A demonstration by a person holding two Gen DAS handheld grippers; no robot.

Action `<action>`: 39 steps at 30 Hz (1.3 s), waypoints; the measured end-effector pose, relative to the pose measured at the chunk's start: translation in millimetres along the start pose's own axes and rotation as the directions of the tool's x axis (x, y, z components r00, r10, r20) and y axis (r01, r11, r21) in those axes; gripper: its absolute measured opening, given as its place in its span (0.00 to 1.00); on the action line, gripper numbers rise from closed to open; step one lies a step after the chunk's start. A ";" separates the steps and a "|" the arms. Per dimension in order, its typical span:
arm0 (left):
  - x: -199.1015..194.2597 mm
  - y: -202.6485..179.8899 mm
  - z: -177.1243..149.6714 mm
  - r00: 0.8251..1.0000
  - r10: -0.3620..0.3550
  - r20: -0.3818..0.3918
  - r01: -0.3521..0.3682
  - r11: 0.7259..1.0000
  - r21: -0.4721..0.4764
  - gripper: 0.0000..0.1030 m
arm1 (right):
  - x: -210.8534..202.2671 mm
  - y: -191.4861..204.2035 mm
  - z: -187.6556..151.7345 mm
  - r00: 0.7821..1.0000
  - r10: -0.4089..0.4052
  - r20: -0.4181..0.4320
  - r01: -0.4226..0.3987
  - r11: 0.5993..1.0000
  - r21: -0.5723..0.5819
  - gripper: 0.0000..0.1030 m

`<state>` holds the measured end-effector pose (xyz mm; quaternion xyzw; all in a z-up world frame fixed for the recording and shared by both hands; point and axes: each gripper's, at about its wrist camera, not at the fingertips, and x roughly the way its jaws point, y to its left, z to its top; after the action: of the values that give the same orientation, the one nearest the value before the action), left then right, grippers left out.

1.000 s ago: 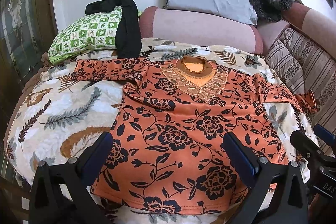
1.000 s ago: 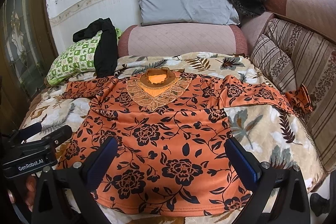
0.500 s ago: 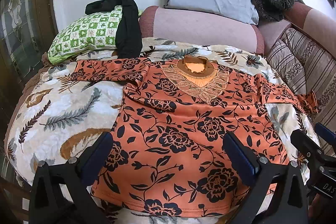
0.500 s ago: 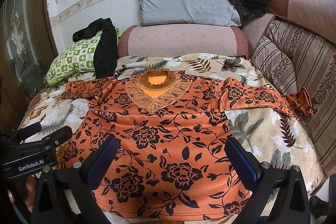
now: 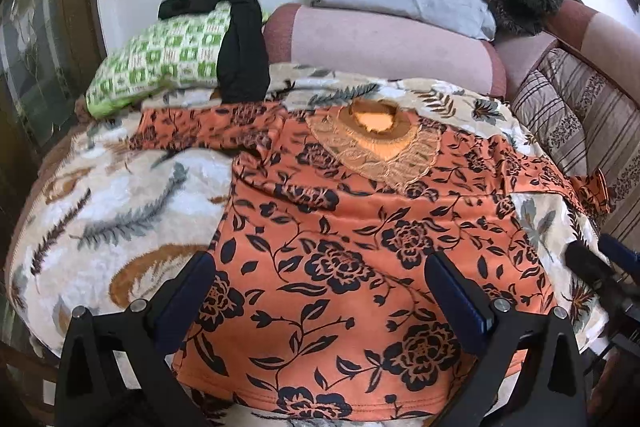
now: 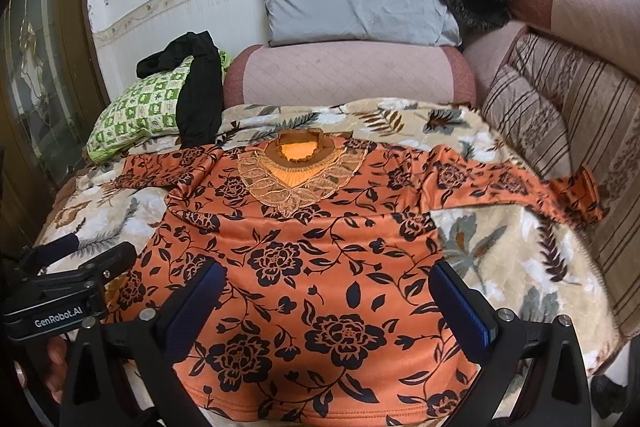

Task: Fold small clothes
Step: 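Grasp the orange blouse sleeve with the right gripper and fold it across the body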

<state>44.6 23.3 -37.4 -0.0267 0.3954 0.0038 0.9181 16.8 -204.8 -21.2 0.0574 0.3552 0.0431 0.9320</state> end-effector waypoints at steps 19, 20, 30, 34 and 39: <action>116.9 33.1 -13.9 0.978 0.085 -0.189 -0.091 0.996 -0.023 1.00 | 111.2 -433.1 -18.4 0.982 -0.151 0.112 -0.054 0.344 0.938 0.86; 120.3 34.3 -13.2 0.978 0.085 -0.188 -0.091 0.996 -0.025 1.00 | 115.0 -443.1 -20.0 0.982 -0.153 0.114 -0.060 0.319 0.946 0.83; 159.1 42.6 -23.2 0.975 0.057 -0.214 -0.068 0.997 -0.043 1.00 | 153.4 -468.4 4.2 0.951 -0.308 -0.030 0.135 0.324 0.936 0.74; 159.6 44.4 -24.7 0.982 0.041 -0.185 -0.050 0.998 -0.047 1.00 | 166.5 -457.3 13.6 0.922 -0.369 -0.120 0.279 0.414 0.866 0.48; 159.8 49.4 -25.3 0.984 0.008 -0.176 -0.019 0.998 -0.064 1.00 | 170.4 -455.1 34.7 0.916 -0.379 -0.130 0.322 0.503 0.802 0.11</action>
<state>134.7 69.1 -173.1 -0.0543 0.4746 0.0207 0.8783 184.7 -637.3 -170.1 0.4039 0.3098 -0.3150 0.8010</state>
